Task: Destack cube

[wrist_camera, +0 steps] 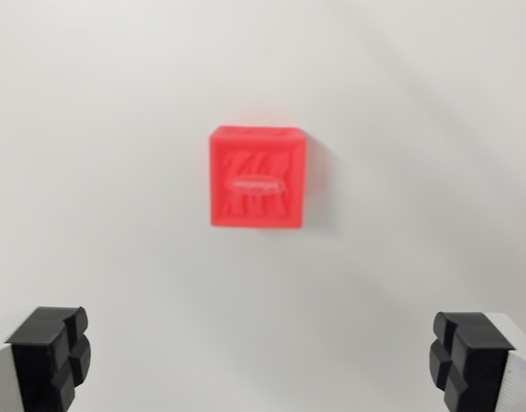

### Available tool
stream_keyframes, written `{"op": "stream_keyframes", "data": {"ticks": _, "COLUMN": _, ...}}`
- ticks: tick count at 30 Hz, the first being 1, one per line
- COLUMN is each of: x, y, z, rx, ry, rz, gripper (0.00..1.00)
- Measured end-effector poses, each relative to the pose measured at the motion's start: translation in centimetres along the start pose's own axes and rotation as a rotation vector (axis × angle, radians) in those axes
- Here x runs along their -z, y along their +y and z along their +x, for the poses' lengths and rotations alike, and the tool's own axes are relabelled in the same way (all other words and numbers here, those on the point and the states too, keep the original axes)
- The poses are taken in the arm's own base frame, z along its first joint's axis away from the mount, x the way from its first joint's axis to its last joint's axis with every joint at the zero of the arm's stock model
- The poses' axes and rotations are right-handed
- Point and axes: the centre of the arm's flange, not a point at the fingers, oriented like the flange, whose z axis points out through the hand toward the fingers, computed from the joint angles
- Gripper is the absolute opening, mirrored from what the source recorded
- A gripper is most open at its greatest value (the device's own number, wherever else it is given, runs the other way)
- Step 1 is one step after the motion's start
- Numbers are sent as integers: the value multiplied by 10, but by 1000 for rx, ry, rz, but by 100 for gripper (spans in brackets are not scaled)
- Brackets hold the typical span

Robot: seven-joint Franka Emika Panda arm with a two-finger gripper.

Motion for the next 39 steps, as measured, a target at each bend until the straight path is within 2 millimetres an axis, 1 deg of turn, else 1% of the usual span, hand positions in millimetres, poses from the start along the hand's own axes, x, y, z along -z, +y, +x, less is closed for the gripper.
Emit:
{"op": "stream_keyframes", "data": {"ticks": 12, "x": 47, "y": 0, "z": 0, "rx": 1, "ry": 1, "rz": -1, "gripper": 100}}
{"op": "stream_keyframes", "data": {"ticks": 21, "x": 75, "y": 1, "z": 1, "rx": 2, "ry": 0, "rz": -1, "gripper": 100}}
{"op": "stream_keyframes", "data": {"ticks": 27, "x": 90, "y": 1, "z": 1, "rx": 2, "ry": 0, "rz": -2, "gripper": 100}}
{"op": "stream_keyframes", "data": {"ticks": 35, "x": 105, "y": 1, "z": 1, "rx": 2, "ry": 0, "rz": -2, "gripper": 100}}
{"op": "stream_keyframes", "data": {"ticks": 39, "x": 108, "y": 1, "z": 1, "rx": 2, "ry": 0, "rz": -2, "gripper": 100}}
